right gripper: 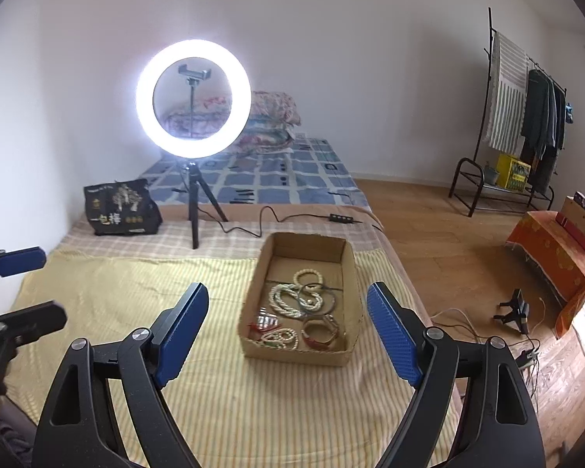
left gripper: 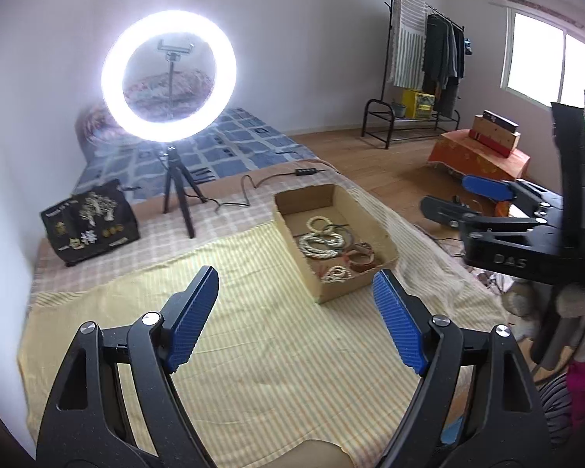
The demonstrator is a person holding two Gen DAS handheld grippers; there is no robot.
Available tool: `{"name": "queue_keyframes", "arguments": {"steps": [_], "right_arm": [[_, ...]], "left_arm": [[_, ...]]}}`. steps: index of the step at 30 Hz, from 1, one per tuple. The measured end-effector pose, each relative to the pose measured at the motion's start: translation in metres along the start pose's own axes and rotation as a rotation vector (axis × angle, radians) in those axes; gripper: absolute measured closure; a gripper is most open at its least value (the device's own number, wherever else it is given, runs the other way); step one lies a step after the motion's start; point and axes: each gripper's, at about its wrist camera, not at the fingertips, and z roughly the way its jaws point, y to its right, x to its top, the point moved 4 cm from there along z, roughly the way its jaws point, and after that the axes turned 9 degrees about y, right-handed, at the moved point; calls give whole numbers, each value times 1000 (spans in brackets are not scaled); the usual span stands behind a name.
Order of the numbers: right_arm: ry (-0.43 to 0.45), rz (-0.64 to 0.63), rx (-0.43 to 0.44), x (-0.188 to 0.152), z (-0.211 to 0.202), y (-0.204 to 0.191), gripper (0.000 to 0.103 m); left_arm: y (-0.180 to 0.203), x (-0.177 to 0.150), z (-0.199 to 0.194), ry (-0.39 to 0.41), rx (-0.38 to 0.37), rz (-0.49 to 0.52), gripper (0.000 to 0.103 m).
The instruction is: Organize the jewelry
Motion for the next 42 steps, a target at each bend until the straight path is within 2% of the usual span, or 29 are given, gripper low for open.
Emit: {"name": "queue_keyframes", "arguments": {"steps": [4,8,12,20,42], "right_arm": [[21,12,5,-1,-10,-6,17],[56,-6,-26,-3,-18,-11,5],[77,-19,-33,-7,-23,-16,4],[55,-4,-56,-24,-13,-16,4],[56,13,-65,-27,-13,-18,4]], "left_arm": [[-3,-2,-13,40,24,5,8],[-3,-4,-19,79,47,20,7],[-3,-10,-17,79,56,37,1],[-9,-23,-6,44,103,51,0],[-7,-29,-2,31,87,51,0]]}}
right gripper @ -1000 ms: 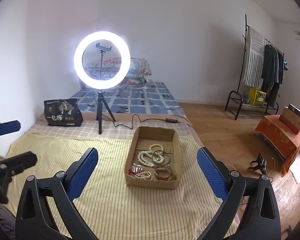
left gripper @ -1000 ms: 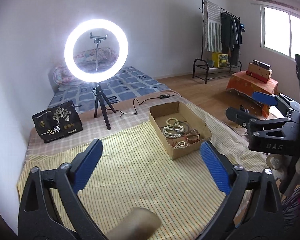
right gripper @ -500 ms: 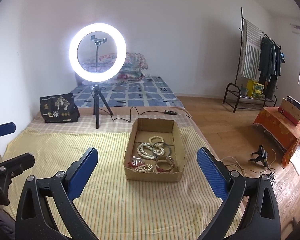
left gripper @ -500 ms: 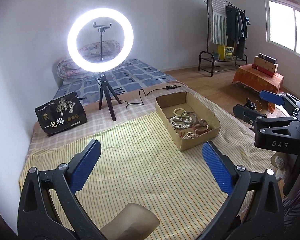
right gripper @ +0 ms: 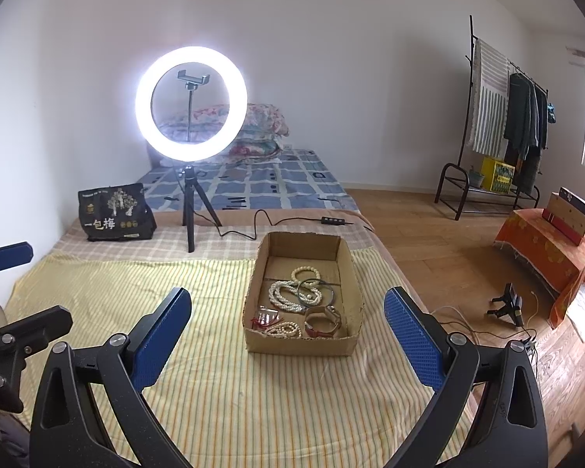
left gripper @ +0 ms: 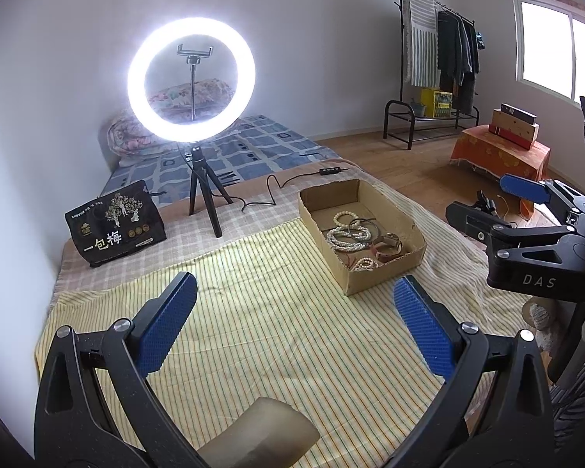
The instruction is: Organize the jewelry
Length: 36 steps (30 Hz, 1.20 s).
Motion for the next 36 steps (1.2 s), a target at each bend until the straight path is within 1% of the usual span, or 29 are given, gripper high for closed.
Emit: {"name": "queue_keyframes", "arguments": {"steps": [36], "right_arm": [[-15,-12,1,-2,2,-2,4]], "left_arm": [[7,3,-2,-1,2,7,0]]}}
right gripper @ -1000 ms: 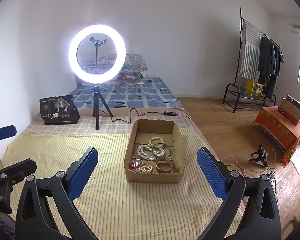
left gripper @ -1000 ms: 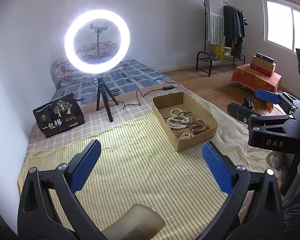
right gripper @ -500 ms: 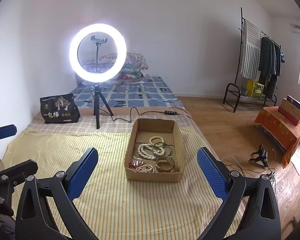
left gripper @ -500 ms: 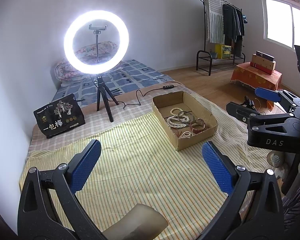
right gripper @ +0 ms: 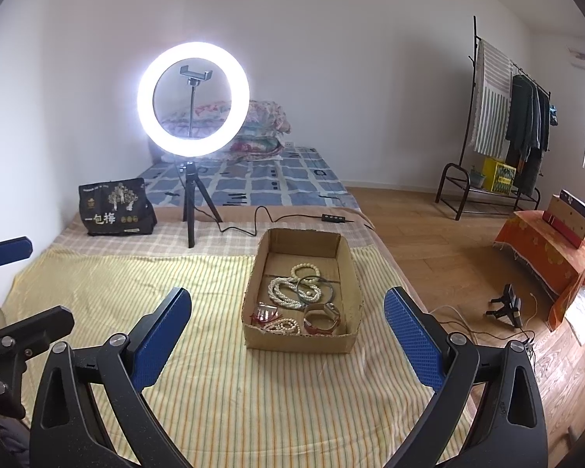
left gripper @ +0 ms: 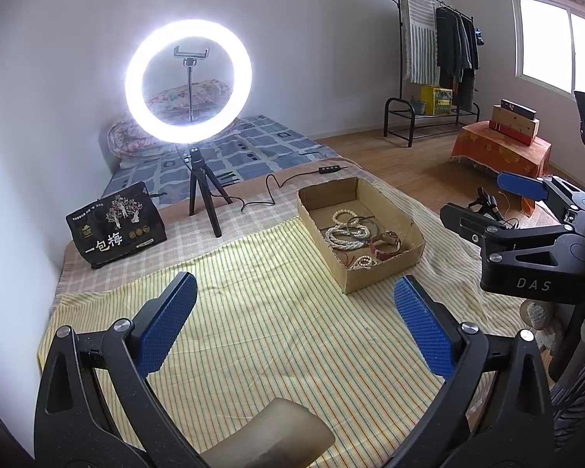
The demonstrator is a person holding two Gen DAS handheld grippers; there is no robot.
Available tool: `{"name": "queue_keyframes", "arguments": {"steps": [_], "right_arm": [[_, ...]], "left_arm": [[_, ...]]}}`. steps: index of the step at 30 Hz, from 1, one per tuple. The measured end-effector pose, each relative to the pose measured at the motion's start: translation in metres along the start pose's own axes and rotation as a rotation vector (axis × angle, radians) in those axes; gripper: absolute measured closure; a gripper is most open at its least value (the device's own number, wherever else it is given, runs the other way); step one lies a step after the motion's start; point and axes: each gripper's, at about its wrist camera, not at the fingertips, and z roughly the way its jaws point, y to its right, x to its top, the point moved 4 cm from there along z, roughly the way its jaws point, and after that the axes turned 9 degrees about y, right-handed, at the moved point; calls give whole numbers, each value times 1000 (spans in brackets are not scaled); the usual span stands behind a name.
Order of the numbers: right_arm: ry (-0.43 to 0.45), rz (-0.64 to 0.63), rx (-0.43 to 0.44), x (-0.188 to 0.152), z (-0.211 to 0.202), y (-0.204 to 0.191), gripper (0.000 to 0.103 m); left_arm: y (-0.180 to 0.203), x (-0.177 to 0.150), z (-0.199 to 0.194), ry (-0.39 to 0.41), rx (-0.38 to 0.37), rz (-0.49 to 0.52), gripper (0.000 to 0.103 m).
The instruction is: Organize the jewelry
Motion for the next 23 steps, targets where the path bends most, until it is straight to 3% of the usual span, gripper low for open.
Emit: {"name": "queue_keyframes", "arguments": {"steps": [23], "right_arm": [[-15,-27,5,-5,3,-4,4]], "left_arm": [[-7,-1,-2,14,21,7,0]]}}
